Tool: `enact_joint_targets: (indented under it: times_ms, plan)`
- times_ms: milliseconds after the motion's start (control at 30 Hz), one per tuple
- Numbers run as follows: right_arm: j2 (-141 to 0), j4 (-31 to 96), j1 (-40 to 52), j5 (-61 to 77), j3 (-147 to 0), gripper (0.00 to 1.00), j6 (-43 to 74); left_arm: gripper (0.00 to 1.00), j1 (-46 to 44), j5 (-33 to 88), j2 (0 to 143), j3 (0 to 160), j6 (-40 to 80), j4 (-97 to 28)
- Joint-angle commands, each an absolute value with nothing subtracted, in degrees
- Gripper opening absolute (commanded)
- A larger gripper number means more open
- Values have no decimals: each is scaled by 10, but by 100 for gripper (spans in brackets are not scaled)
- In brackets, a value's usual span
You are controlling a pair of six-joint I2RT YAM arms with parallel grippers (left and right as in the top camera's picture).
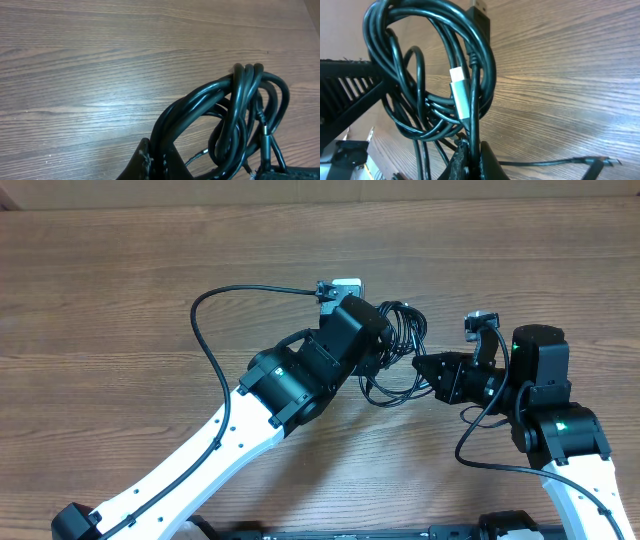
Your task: Untangle cables
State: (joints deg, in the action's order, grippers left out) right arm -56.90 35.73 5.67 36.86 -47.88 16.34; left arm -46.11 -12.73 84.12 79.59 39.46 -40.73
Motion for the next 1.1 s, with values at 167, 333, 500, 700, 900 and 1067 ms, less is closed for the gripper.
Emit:
enact_joint_targets:
  times_ms: [167,333,500,700,900,1067]
  plan:
    - [-564,331,55,443,-492,4,162,4,-462,-156,829,804,462,-403]
    - [-564,330,55,452,-492,4,162,4,-462,-171,829,804,502,-404]
    - [-564,330,55,454,-492,4,162,4,-462,-174,833,804,507,-404]
    - [-564,322,55,466,-492,4,160,4,-462,-203,836,804,567,-404]
    - [-563,322,55,458,-492,4,160,4,-461,-251,836,804,619,-404]
    - [-563,325,55,436,-492,4,165,4,-461,-287,836,804,688,-403]
